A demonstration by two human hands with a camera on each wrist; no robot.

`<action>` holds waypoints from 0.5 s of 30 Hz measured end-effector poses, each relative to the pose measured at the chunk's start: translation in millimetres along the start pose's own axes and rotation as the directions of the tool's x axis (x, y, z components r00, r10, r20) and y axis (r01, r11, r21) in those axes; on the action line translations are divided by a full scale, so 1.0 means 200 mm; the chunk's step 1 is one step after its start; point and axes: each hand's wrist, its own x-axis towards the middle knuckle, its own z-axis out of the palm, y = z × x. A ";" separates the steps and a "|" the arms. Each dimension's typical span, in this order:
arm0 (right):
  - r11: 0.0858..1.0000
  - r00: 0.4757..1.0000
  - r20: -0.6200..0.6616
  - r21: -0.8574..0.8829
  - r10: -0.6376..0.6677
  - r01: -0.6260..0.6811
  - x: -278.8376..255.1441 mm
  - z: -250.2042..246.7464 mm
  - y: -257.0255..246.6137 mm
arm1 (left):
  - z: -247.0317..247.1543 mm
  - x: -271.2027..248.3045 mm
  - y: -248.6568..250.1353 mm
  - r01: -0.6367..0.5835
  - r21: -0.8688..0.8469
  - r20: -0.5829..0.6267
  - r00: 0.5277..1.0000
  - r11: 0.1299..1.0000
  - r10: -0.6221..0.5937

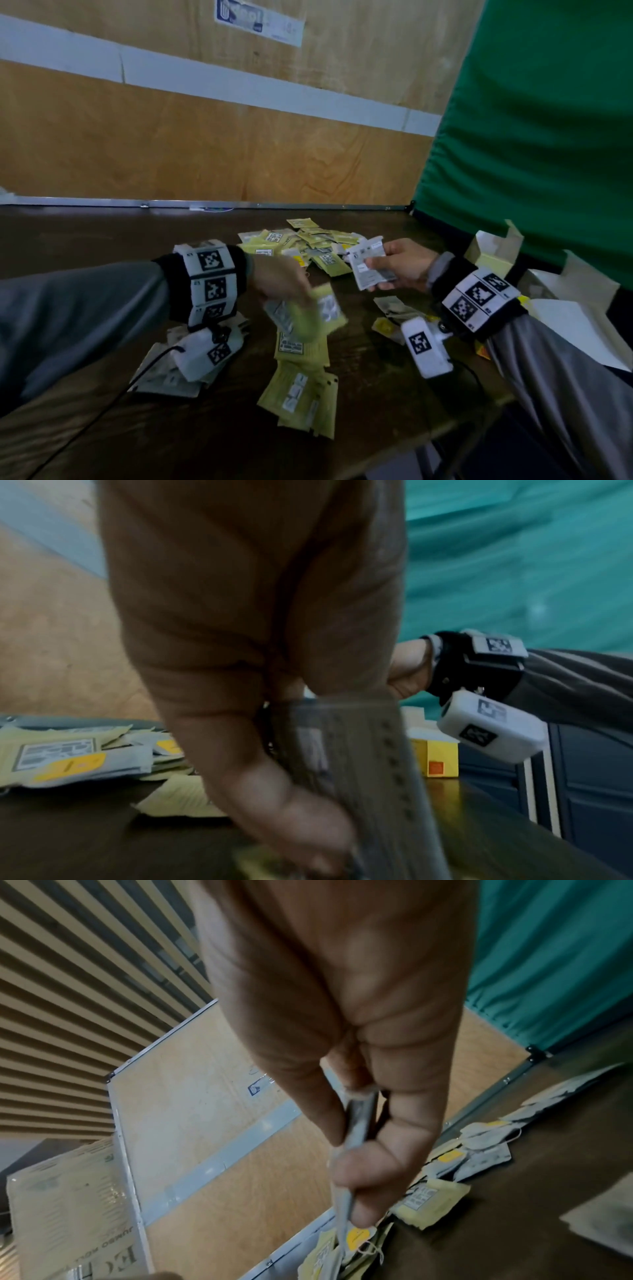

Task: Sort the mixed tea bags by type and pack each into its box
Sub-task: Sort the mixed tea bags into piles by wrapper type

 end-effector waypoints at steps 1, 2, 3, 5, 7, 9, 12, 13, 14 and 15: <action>1.000 1.000 0.004 -0.004 0.014 -0.014 0.00 0.00 0.01 | 0.03 -0.01 0.01 0.028 0.006 0.072 0.997 1.000 -0.028; 1.000 0.999 0.022 -0.001 0.030 -0.030 -0.01 0.01 0.02 | 0.05 -0.01 0.01 0.070 0.004 0.110 0.992 0.998 -0.070; 0.999 0.998 0.047 0.010 0.045 -0.046 -0.01 0.02 0.02 | 0.06 -0.01 0.02 0.113 -0.010 0.118 0.987 0.994 -0.111; 0.999 0.995 0.091 0.021 0.046 -0.049 -0.02 0.04 0.03 | 0.05 -0.03 0.03 0.197 -0.103 0.086 0.978 0.975 -0.188; 0.999 0.996 0.089 0.043 0.016 -0.020 -0.03 0.06 0.02 | -0.02 -0.05 0.03 0.234 -0.245 0.011 0.971 0.941 -0.238; 0.992 0.996 0.089 0.127 -0.023 0.011 -0.01 0.09 0.00 | -0.08 -0.06 0.04 0.176 -0.429 -0.090 0.968 0.886 -0.236; 0.962 0.987 0.151 0.271 -0.055 0.012 -0.01 0.17 -0.05 | -0.12 -0.08 0.07 0.031 -0.554 -0.237 0.952 0.832 -0.194; 0.956 0.984 0.168 0.292 -0.061 0.010 -0.01 0.19 -0.07 | -0.12 -0.08 0.06 -0.001 -0.532 -0.277 0.945 0.847 -0.173; 0.960 0.979 0.188 0.280 -0.072 0.017 -0.02 0.21 -0.09 | -0.12 -0.08 0.04 -0.005 -0.511 -0.300 0.938 0.860 -0.172; 0.971 0.974 0.212 0.239 -0.086 0.034 -0.02 0.23 -0.11 | -0.13 -0.10 0.03 -0.001 -0.483 -0.325 0.929 0.876 -0.178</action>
